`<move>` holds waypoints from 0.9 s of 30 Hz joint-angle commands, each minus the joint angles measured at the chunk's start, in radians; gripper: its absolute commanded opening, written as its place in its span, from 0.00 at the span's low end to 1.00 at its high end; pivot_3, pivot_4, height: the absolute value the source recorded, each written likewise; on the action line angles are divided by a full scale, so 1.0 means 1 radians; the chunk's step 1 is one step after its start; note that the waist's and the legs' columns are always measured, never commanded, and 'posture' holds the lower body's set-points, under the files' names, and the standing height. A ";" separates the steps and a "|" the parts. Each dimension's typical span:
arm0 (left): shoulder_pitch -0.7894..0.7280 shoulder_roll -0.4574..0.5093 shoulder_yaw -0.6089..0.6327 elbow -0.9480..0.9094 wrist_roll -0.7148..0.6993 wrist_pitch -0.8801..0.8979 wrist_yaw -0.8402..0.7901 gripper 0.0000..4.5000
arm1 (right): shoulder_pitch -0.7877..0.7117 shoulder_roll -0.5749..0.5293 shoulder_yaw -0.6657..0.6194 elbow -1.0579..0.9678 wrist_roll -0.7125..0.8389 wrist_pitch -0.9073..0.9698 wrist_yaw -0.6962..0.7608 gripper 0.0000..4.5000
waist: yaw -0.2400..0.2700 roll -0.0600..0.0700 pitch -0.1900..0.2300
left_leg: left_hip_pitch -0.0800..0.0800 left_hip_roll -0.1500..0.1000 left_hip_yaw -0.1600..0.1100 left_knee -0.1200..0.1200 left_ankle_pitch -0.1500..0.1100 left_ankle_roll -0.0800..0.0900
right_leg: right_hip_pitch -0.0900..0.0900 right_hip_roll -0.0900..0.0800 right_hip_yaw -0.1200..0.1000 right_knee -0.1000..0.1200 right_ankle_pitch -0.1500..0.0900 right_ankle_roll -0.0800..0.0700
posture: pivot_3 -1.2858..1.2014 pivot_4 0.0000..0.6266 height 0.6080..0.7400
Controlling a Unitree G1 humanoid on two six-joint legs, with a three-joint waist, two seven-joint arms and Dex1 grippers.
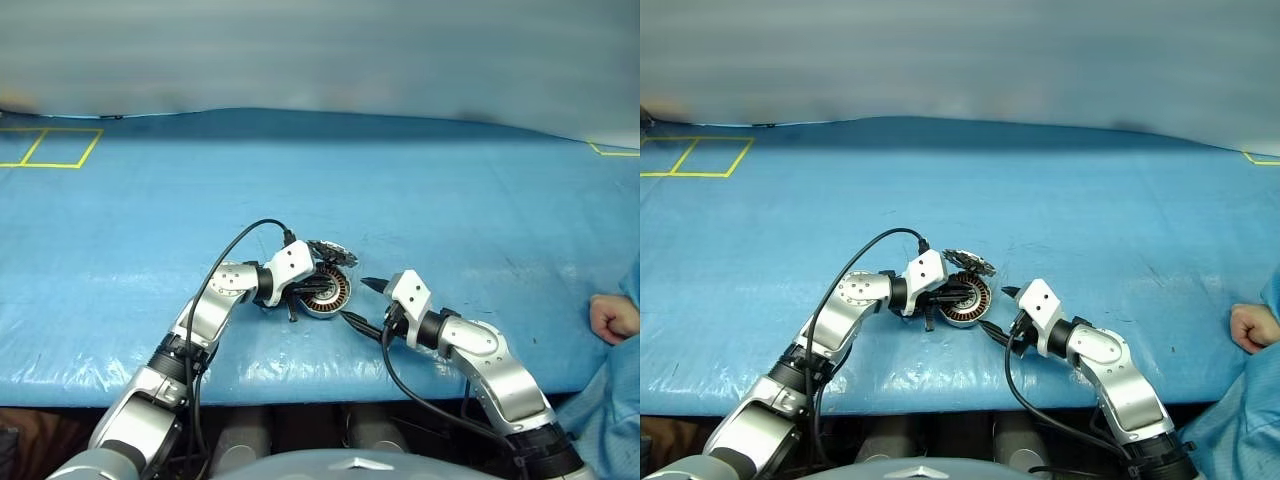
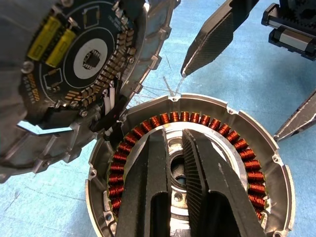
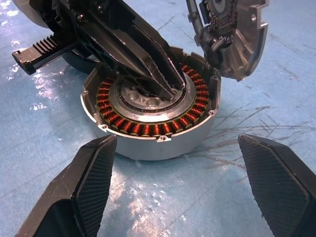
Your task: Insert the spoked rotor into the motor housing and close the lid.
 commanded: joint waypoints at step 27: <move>-0.012 -0.014 0.028 -0.029 -0.032 0.031 0.061 0.11 | -0.046 0.020 0.015 0.023 -0.022 -0.031 0.010 0.92 | -0.001 0.000 0.000 | -0.002 0.000 0.000 0.001 0.000 0.001 | -0.002 0.000 0.000 0.001 0.001 0.002 | 0.52 0.24 1.00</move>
